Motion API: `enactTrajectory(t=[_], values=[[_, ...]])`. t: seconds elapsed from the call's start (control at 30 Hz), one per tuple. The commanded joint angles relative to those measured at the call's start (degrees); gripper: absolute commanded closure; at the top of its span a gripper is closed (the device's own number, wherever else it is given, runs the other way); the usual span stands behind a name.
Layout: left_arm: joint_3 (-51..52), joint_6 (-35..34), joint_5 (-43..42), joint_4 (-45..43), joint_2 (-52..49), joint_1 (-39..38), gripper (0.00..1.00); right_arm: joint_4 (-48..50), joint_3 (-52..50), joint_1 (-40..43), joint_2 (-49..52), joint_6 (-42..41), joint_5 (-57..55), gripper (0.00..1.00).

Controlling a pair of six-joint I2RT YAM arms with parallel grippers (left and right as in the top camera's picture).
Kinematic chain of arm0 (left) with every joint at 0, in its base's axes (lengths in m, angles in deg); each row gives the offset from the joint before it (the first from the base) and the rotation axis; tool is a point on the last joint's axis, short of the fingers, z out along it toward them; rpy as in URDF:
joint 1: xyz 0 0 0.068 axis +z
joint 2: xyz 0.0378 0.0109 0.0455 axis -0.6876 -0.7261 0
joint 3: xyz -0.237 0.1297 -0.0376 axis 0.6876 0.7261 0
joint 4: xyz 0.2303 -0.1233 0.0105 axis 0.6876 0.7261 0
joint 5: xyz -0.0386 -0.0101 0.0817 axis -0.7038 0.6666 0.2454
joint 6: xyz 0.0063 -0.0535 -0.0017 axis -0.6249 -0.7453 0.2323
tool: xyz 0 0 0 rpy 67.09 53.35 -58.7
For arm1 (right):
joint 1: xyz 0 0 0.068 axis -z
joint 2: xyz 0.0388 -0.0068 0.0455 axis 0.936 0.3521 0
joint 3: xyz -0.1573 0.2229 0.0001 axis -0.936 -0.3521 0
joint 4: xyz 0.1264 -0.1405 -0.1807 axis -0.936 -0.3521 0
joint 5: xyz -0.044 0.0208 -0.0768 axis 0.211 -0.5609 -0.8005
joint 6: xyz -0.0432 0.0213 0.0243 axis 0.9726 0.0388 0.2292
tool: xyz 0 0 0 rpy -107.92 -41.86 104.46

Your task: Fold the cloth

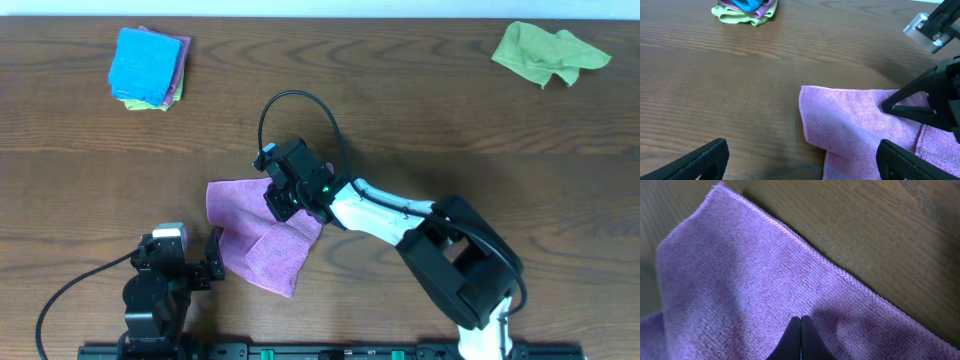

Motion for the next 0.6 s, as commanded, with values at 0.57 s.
enactTrajectory(t=[0.57], values=[[0.9, -0.6, 0.7, -0.2, 0.3, 0.2, 0.05, 1.8, -0.3, 9.1, 5.2, 2.9, -13.3, 0.99]])
